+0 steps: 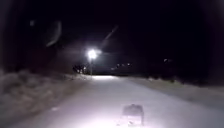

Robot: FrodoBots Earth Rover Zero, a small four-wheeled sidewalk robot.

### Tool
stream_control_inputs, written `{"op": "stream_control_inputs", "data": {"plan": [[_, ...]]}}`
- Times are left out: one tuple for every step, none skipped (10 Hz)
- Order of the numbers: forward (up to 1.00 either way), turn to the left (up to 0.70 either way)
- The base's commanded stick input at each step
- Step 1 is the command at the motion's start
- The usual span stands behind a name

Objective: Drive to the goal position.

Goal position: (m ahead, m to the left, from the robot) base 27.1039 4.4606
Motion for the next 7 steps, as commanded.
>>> {"op": "stream_control_inputs", "data": {"plan": [[0.7,0.14],[0.7,0.14],[0.7,0.14],[0.7,0.14],[0.7,0.14],[0.7,0.14],[0.7,0.11]]}}
